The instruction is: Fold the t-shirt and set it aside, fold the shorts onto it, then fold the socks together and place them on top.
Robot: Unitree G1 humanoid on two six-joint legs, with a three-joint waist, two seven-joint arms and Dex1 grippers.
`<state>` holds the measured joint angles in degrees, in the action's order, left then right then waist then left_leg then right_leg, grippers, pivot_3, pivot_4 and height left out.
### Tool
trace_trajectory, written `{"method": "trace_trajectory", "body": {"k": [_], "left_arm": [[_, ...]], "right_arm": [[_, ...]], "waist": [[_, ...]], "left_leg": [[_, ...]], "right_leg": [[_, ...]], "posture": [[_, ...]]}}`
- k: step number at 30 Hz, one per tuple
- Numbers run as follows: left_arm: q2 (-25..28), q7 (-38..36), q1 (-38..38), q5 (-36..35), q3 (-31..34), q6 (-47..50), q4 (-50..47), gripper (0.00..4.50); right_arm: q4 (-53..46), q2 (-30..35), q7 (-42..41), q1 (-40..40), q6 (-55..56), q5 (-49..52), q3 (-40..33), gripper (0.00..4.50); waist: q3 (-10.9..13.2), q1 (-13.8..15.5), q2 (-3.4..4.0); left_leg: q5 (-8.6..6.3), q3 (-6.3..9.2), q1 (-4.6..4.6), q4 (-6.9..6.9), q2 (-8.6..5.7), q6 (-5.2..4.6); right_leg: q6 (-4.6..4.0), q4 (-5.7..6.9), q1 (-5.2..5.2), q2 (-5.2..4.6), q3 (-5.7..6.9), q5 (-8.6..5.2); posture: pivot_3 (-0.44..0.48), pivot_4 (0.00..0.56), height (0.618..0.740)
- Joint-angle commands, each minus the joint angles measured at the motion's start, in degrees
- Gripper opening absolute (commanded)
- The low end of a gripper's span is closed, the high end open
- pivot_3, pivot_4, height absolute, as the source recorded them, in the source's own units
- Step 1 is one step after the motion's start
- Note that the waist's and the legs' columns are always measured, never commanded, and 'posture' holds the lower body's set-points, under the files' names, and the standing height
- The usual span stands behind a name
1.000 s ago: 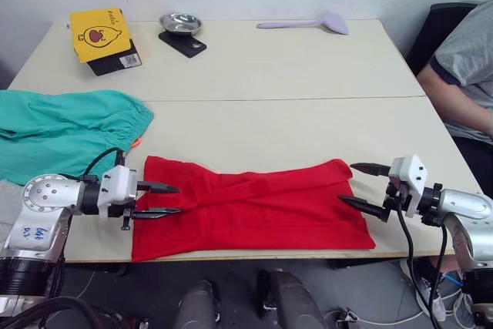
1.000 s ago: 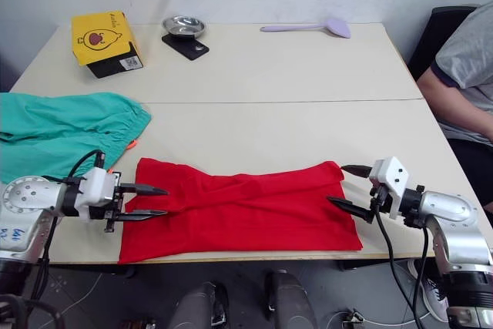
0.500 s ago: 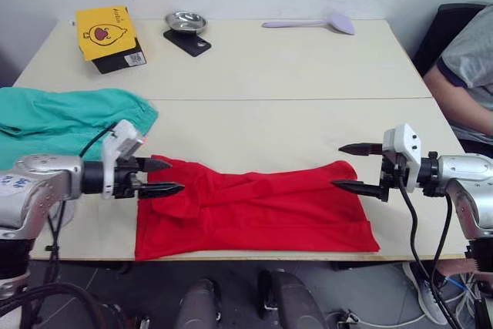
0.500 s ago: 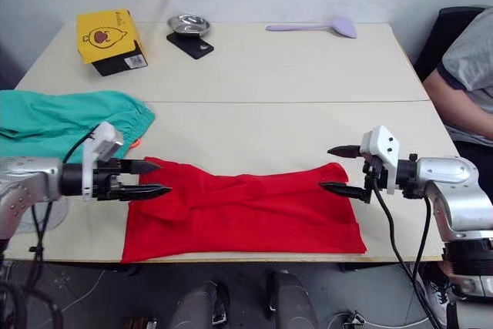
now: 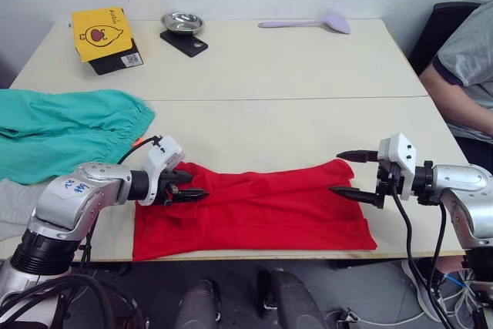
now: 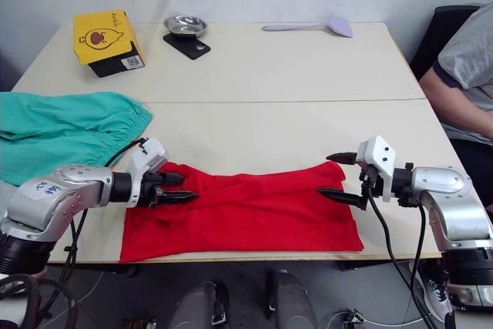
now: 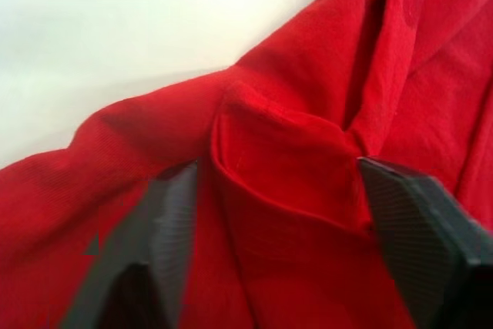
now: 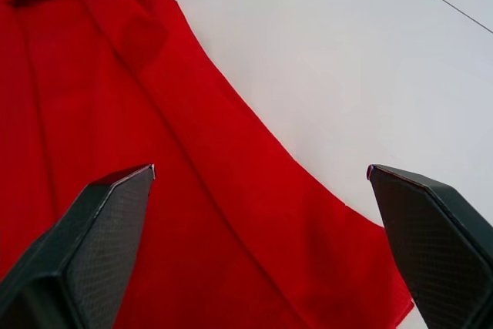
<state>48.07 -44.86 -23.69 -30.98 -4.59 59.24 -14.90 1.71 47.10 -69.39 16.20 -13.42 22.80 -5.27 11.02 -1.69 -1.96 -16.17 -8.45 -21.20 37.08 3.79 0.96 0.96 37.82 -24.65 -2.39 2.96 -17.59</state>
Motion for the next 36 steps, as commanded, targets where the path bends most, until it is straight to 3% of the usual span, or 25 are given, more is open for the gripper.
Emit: {"method": "trace_trajectory", "body": {"k": [1,6,15,21,26,29,33,36], "left_arm": [[2.0,-2.2,-0.2,1.5,-0.2,-2.9,-1.2,1.83],[3.7,-8.4,1.6,4.9,-1.2,-14.3,0.1,0.14],[1.9,-23.4,3.9,9.7,-1.0,-43.1,5.6,0.14],[1.3,-28.3,5.1,11.8,-2.8,-51.0,5.4,0.14],[2.0,-30.8,7.8,11.5,-3.7,-51.1,3.4,0.14],[2.9,-32.2,9.2,11.1,-2.9,-50.8,3.5,0.72],[2.5,-32.4,10.8,5.9,2.3,-49.9,2.6,1.99],[3.7,-33.3,11.0,-0.7,6.2,-43.3,1.4,2.98]], "right_arm": [[-2.5,0.3,0.5,-0.6,0.9,1.1,-2.2,4.50],[-2.9,0.3,0.9,-0.9,0.7,1.1,-2.2,4.50],[-2.6,0.4,1.1,-1.3,0.9,1.0,-2.0,4.50],[-0.2,1.8,0.2,-1.3,2.8,-0.5,-2.3,4.50],[1.1,2.7,-0.8,-0.6,3.6,-1.5,-1.7,4.50],[2.5,3.0,-0.6,0.3,4.4,-2.3,-1.7,4.50],[8.7,3.7,-2.6,6.5,-0.7,-1.5,-0.4,4.50],[12.5,3.3,-3.3,11.7,-7.2,-1.9,1.8,4.50]], "waist": [[0.0,0.0,0.00],[0.0,0.0,0.00],[0.0,0.0,0.00],[0.0,0.1,0.00],[0.0,0.0,0.01],[0.0,-0.1,0.00],[0.0,-0.3,0.02],[0.0,-0.3,0.02]], "left_leg": [[0.00,0.00,0.00,0.01,0.00,0.00],[0.00,0.00,0.01,0.00,0.00,0.00],[-0.06,-0.02,-0.01,0.00,0.00,-0.11],[-0.14,-0.03,-0.01,0.02,0.00,-0.25],[-0.16,-0.05,-0.01,-0.01,0.01,-0.29],[-0.16,-0.04,0.00,0.00,0.03,-0.29],[-0.16,-0.09,0.00,0.02,0.01,-0.34],[-0.15,-0.04,0.01,0.01,0.04,-0.34]], "right_leg": [[0.00,-0.01,0.00,0.00,0.00,0.00],[0.00,-0.01,0.01,0.00,0.00,0.00],[-0.01,-0.04,0.01,-0.02,0.01,-0.01],[-0.01,-0.05,0.02,-0.02,0.02,0.00],[0.00,-0.05,0.00,-0.01,0.02,0.00],[0.00,-0.05,0.00,0.00,0.02,0.00],[0.00,-0.05,0.00,-0.02,0.00,0.00],[-0.02,-0.04,-0.01,-0.01,0.02,-0.01]], "posture": [[0.000,0.150,0.740],[0.000,0.150,0.740],[0.000,0.150,0.740],[0.000,0.150,0.740],[0.000,0.150,0.740],[0.000,0.150,0.740],[0.000,0.150,0.740],[0.000,0.150,0.740]]}}
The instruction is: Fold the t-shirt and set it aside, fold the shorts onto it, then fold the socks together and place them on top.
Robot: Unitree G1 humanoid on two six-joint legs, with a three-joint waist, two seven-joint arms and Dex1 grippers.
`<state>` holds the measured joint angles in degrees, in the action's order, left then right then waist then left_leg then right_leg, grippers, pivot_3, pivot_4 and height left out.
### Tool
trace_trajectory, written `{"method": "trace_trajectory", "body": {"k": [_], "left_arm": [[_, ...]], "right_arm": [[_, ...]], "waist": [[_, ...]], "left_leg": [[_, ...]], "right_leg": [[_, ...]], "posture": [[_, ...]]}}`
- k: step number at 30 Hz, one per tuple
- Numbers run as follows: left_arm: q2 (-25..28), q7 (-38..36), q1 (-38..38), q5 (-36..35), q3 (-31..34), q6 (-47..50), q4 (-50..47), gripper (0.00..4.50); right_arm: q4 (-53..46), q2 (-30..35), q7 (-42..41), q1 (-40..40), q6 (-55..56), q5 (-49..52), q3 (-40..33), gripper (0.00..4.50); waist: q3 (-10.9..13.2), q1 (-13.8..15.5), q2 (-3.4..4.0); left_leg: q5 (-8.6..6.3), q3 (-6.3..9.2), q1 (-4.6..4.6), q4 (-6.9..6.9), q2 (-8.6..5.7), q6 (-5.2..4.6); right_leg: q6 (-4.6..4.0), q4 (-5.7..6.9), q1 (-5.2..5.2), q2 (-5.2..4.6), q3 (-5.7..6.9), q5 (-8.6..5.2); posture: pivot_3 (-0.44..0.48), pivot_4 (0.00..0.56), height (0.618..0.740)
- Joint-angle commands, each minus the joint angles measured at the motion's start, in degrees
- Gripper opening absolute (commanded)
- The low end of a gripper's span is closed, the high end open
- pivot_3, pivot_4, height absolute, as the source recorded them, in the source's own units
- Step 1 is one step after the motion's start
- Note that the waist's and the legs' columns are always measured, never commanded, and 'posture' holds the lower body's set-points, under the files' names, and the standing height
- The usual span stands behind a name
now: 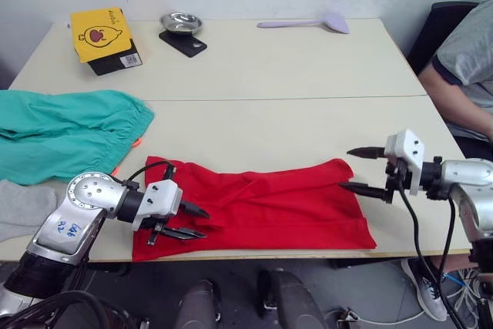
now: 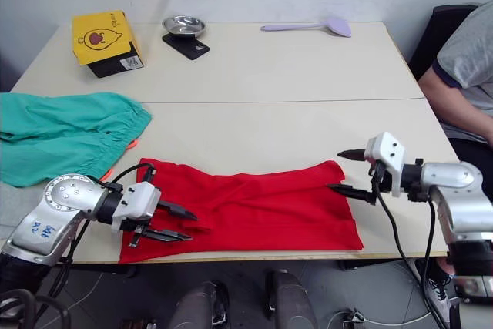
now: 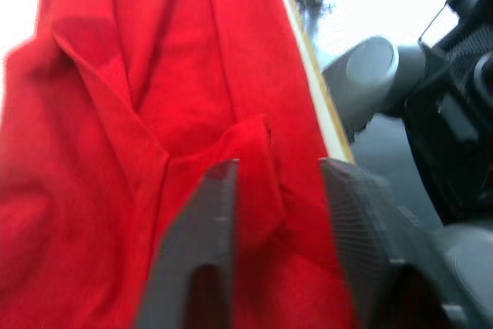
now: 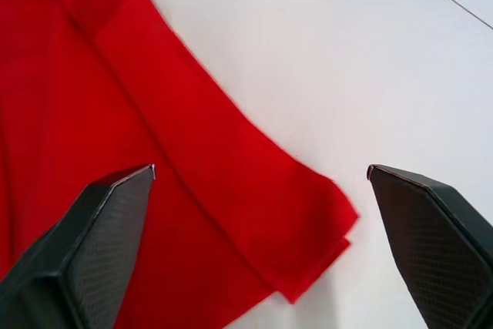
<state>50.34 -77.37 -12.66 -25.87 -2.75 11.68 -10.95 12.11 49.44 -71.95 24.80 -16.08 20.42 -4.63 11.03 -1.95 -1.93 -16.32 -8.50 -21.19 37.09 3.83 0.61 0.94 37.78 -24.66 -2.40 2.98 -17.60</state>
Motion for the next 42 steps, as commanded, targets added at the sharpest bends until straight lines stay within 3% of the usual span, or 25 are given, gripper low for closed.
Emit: {"method": "trace_trajectory", "body": {"k": [1,4,7,9,12,14,18,28,42], "left_arm": [[1.8,-0.4,-0.1,-8.6,5.9,7.7,-2.7,3.29],[2.0,1.1,-0.2,-12.2,9.1,12.6,-2.4,3.29],[0.3,2.5,0.4,-11.7,10.7,11.1,-2.5,3.82],[-3.0,4.7,0.3,-12.4,12.2,9.1,-2.8,4.44],[-8.6,5.3,0.3,-12.4,14.3,2.7,-2.4,4.48],[-8.6,5.6,1.3,-11.3,13.8,3.2,-2.6,4.48],[-8.3,6.7,2.0,-11.7,12.7,5.2,-3.7,4.50],[-8.3,6.8,1.1,-10.6,12.0,5.0,-2.9,4.50],[-8.9,6.6,0.5,-9.3,10.7,3.9,-2.0,4.50]], "right_arm": [[4.0,0.7,-1.0,4.9,-6.3,-0.5,2.4,4.50],[8.8,0.3,-1.0,9.3,-9.9,-3.2,5.8,4.50],[11.8,-0.1,-2.4,12.1,-11.6,-5.3,9.0,4.50],[13.2,-1.0,-2.3,13.6,-12.4,-5.7,9.8,4.50],[14.7,-2.4,-2.6,15.3,-12.7,-5.9,9.9,4.50],[15.1,-2.8,-3.1,15.8,-12.3,-6.3,10.3,4.50],[15.4,-3.5,-3.2,16.2,-12.4,-7.1,10.9,3.65],[14.6,-3.0,-4.1,15.8,-9.5,-8.1,10.1,0.08],[5.2,0.5,-6.4,5.1,6.6,-3.0,-0.8,0.03]], "waist": [[0.0,0.0,0.00],[0.0,0.0,0.01],[0.0,0.0,0.02],[0.0,0.1,0.04],[0.0,0.0,0.04],[0.0,0.0,0.03],[0.0,0.0,0.04],[0.0,0.0,0.04],[0.0,0.2,0.04]], "left_leg": [[0.00,0.02,0.00,-0.01,0.00,0.00],[0.00,0.03,0.00,-0.01,0.00,0.02],[0.02,0.02,-0.03,0.01,-0.01,0.07],[0.02,0.01,-0.05,0.01,-0.03,0.09],[0.03,-0.04,-0.06,0.06,-0.03,0.11],[0.05,-0.05,-0.07,0.06,-0.02,0.14],[0.06,-0.04,-0.04,0.02,-0.01,0.20],[0.06,-0.04,-0.04,0.01,-0.01,0.19],[0.04,-0.04,-0.05,0.00,-0.02,0.20]], "right_leg": [[-0.01,0.00,0.00,0.00,0.01,0.00],[-0.05,0.01,-0.01,0.01,0.01,-0.03],[-0.05,0.00,-0.01,-0.01,0.01,-0.03],[-0.05,-0.03,-0.01,-0.03,0.01,-0.03],[-0.02,-0.03,0.00,-0.04,0.01,-0.01],[0.00,-0.03,-0.01,-0.03,0.01,0.00],[0.00,-0.02,-0.01,-0.01,0.01,0.00],[0.02,-0.02,-0.01,-0.02,0.01,0.01],[0.02,-0.06,0.00,-0.02,0.02,0.01]], "posture": [[0.000,0.150,0.740],[0.000,0.150,0.740],[0.000,0.150,0.740],[0.000,0.150,0.740],[0.000,0.150,0.740],[0.000,0.150,0.740],[0.000,0.150,0.740],[0.000,0.150,0.740],[0.000,0.150,0.740]]}}
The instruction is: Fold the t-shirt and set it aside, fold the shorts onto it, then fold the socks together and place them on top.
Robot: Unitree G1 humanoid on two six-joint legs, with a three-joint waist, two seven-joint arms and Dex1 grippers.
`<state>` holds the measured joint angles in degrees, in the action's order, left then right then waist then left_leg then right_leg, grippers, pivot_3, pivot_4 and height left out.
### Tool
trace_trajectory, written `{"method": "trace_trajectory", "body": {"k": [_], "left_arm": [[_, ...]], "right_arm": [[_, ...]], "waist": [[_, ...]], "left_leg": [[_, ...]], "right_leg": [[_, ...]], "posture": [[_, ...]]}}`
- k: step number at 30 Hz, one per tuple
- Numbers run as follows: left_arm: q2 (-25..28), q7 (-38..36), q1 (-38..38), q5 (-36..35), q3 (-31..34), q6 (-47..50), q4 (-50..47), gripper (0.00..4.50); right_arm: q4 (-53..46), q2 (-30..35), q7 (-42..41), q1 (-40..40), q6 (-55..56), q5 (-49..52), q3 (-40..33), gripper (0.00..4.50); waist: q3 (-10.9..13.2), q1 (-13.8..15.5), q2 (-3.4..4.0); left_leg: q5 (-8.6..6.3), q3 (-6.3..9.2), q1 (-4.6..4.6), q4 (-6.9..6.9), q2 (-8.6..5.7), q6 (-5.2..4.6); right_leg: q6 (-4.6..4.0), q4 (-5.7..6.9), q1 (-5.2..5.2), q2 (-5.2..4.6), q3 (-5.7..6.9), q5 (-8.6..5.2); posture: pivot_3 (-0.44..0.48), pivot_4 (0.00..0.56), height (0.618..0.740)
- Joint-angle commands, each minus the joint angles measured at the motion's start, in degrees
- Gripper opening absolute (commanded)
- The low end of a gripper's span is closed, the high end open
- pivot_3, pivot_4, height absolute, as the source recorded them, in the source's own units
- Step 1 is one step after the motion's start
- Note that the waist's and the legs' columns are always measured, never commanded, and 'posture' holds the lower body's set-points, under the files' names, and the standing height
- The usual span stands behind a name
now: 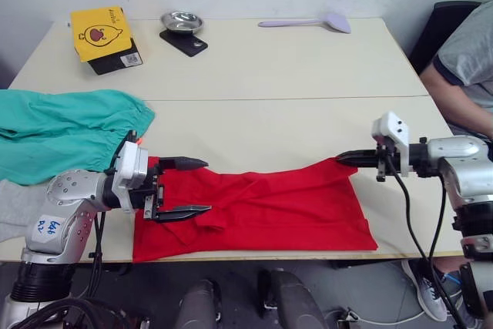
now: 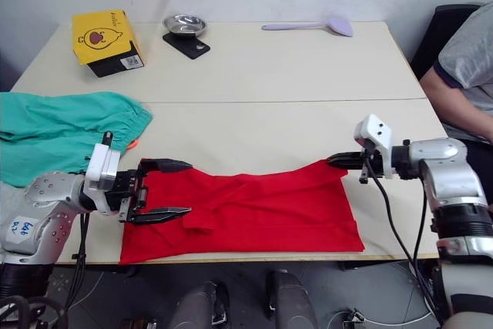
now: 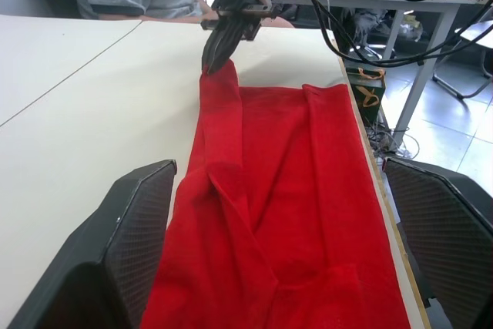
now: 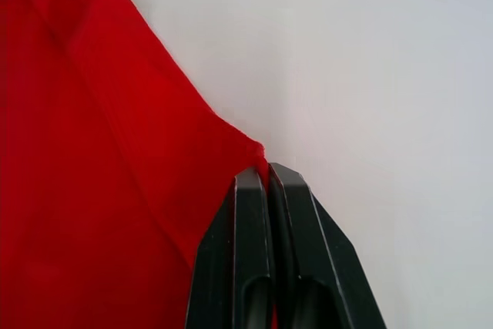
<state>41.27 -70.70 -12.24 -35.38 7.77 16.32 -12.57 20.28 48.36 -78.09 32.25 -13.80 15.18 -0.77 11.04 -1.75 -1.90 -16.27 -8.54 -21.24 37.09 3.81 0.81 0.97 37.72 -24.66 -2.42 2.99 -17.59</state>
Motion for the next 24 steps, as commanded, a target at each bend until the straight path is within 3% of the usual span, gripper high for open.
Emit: {"method": "trace_trajectory", "body": {"k": [1,4,7,15,24], "left_arm": [[0.3,-0.2,0.3,0.3,0.1,-0.8,-0.3,4.50],[0.2,-0.3,0.6,0.5,-0.1,-0.8,-0.2,4.50],[0.2,-0.4,0.5,0.7,-0.5,-0.8,0.0,4.50],[1.3,-1.5,0.3,1.2,-0.8,-1.0,0.8,4.50],[1.7,-2.1,1.3,1.8,-0.2,-1.2,1.2,4.50]], "right_arm": [[-3.2,1.5,0.6,-4.0,6.5,2.5,-6.0,0.03],[-3.4,1.0,1.4,-9.1,13.2,1.9,-7.9,0.03],[-0.5,-0.4,2.3,-12.0,27.4,-0.7,-8.0,0.03],[8.6,-2.1,2.2,-14.3,50.6,-3.2,-6.5,0.03],[11.6,-2.4,3.7,-17.1,59.7,-3.0,-4.6,0.03]], "waist": [[0.0,0.0,0.00],[0.0,0.1,0.00],[0.0,-0.2,0.00],[0.0,-0.3,0.02],[0.0,-0.2,0.02]], "left_leg": [[0.00,0.00,0.01,-0.01,0.00,0.00],[0.00,0.01,0.02,0.00,0.00,-0.01],[0.00,0.00,0.04,0.00,-0.01,-0.01],[0.05,0.00,0.09,0.00,0.00,0.04],[0.05,0.00,0.12,0.01,0.01,0.04]], "right_leg": [[0.00,-0.01,0.01,0.00,0.00,0.00],[0.01,-0.03,0.04,0.01,0.01,0.00],[0.04,-0.05,0.06,0.01,0.00,0.02],[0.08,-0.04,0.09,0.05,-0.02,0.04],[0.08,-0.04,0.11,0.04,-0.03,0.04]], "posture": [[0.000,0.150,0.740],[0.000,0.150,0.740],[0.000,0.150,0.740],[0.000,0.150,0.740],[0.000,0.150,0.740]]}}
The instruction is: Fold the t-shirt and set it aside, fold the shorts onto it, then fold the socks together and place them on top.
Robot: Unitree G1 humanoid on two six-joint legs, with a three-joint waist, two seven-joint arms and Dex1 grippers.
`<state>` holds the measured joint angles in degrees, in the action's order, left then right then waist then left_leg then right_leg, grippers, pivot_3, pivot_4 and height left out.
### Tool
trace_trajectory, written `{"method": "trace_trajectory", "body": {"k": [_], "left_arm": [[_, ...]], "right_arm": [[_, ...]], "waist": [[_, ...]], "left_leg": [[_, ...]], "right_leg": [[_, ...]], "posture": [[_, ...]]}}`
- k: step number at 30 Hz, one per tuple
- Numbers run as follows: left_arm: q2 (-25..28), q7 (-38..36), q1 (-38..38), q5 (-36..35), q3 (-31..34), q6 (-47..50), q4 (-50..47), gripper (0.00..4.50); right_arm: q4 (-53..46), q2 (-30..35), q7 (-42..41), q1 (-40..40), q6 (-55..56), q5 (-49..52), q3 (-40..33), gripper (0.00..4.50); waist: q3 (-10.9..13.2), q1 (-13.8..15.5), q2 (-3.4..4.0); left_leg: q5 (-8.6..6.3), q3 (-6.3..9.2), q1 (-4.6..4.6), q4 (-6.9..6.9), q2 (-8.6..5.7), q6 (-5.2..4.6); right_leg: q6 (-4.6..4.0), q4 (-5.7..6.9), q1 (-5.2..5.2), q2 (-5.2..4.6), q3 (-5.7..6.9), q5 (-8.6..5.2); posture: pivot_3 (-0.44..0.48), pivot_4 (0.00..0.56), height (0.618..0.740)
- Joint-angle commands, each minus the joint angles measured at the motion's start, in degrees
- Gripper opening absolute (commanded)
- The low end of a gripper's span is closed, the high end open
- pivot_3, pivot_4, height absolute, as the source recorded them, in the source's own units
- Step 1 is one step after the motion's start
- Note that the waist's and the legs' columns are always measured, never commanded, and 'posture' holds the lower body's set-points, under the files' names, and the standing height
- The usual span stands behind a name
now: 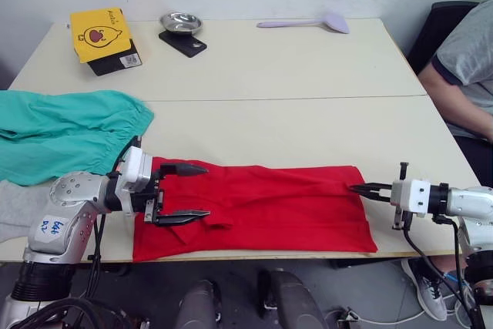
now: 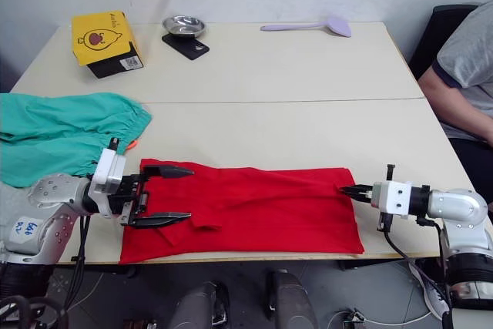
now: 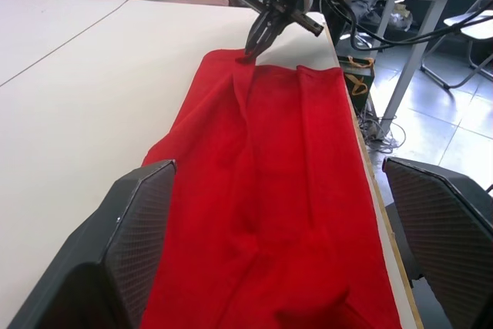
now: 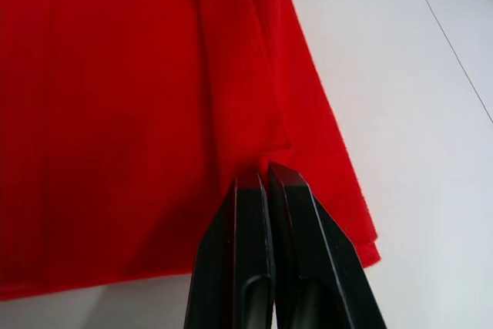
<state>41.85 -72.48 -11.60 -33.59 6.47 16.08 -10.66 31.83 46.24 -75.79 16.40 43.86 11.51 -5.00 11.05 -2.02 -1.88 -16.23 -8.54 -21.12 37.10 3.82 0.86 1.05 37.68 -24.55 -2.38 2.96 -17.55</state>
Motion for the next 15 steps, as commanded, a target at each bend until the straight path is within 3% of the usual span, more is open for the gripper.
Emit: {"method": "trace_trajectory", "body": {"k": [1,4,7,10,15], "left_arm": [[1.1,-0.4,0.8,0.1,1.1,-1.0,-0.6,4.50],[1.2,-0.6,1.2,0.4,1.3,-1.2,-0.4,4.50],[1.5,-0.6,1.5,0.5,1.3,-1.4,-0.2,4.50],[2.2,-0.8,1.9,0.6,1.6,-1.5,0.4,4.50],[4.4,-1.1,3.4,0.8,3.8,-1.6,1.9,4.50]], "right_arm": [[0.3,-0.4,2.4,-1.6,3.2,0.3,-0.4,0.03],[0.1,-0.6,3.4,-2.5,3.3,1.0,-0.3,0.03],[-1.4,-0.1,2.2,-4.0,0.7,3.4,-0.2,0.63],[-5.8,1.3,-0.1,-5.5,-5.6,7.5,-0.7,1.67],[-19.8,7.5,-2.5,-11.6,-33.4,18.6,-2.7,3.38]], "waist": [[0.0,0.1,0.00],[0.0,0.0,0.00],[0.0,0.2,0.00],[0.0,0.1,0.00],[0.0,0.2,0.06]], "left_leg": [[0.00,0.01,0.00,-0.01,0.00,0.00],[0.00,0.01,0.00,0.00,0.00,0.00],[0.00,0.03,0.01,0.01,0.00,0.00],[-0.01,0.04,0.01,0.00,0.00,-0.01],[-0.06,0.06,0.01,-0.02,0.02,-0.10]], "right_leg": [[0.00,0.00,0.00,0.00,0.00,0.00],[0.00,0.00,0.00,0.00,0.00,0.00],[0.00,0.00,0.01,-0.01,0.00,0.00],[-0.01,0.00,0.02,-0.02,0.00,0.00],[-0.01,0.01,0.00,-0.04,-0.01,-0.01]], "posture": [[0.000,0.150,0.740],[0.000,0.150,0.740],[0.000,0.150,0.740],[0.000,0.150,0.740],[0.000,0.150,0.740]]}}
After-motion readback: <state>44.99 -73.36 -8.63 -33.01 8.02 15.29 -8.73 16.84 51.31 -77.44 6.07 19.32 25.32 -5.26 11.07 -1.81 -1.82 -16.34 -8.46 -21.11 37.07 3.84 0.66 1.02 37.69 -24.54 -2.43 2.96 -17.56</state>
